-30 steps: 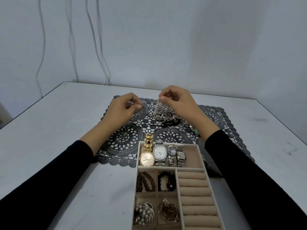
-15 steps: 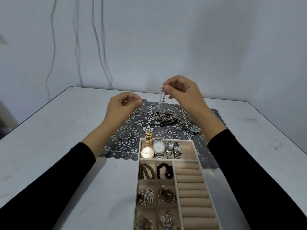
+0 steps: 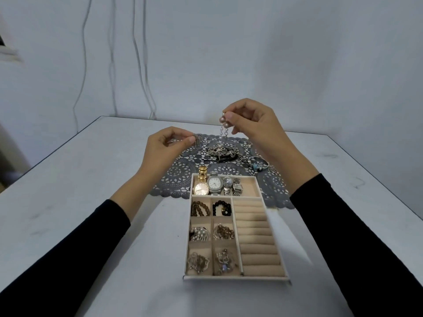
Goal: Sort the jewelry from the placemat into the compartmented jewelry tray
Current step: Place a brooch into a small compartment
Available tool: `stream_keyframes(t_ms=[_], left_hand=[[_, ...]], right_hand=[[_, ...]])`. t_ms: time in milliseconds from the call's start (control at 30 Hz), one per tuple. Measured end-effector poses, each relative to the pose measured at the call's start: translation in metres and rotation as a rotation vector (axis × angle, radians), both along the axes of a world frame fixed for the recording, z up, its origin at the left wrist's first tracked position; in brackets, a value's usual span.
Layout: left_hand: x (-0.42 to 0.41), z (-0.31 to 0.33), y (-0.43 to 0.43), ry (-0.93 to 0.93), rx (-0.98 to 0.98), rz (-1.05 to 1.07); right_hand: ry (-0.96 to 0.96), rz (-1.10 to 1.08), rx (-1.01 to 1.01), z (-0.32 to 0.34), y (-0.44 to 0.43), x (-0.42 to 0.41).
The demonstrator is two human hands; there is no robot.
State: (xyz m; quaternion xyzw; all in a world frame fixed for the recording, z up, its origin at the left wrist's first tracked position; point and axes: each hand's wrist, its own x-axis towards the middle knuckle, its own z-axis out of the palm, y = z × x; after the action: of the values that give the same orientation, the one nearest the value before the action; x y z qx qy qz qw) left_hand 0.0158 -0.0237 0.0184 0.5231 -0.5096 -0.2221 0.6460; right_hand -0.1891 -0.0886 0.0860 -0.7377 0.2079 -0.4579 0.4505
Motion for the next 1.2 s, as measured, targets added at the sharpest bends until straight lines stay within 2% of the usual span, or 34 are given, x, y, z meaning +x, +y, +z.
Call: stream_keyframes(t_ms=[167,433,567,867,1200], left_hand=[[-0.008,-0.004,0.018,0.011,-0.013,-0.017],[-0.009,-0.012,0.044,0.006,0.023,-0.011],[-0.012,-0.011,0.054,0.023,0.053,-0.007],[-0.017,-0.011,0.061,0.086,0.086,-0.004],[-0.012,-0.016,0.054,0.072,0.04,-0.02]], right_hand=[[0.003,0.069,0.026,0.0,0.019,-0.009],[0.157,0.161,0.055,-0.014,0.04,-0.024],[0.163,0.219,0.104,-0.024,0.044,-0.027],[0.148,0.241,0.164,-0.042,0.039,-0.034],[0.294,0.223,0.149,-0.051,0.039,-0.033]])
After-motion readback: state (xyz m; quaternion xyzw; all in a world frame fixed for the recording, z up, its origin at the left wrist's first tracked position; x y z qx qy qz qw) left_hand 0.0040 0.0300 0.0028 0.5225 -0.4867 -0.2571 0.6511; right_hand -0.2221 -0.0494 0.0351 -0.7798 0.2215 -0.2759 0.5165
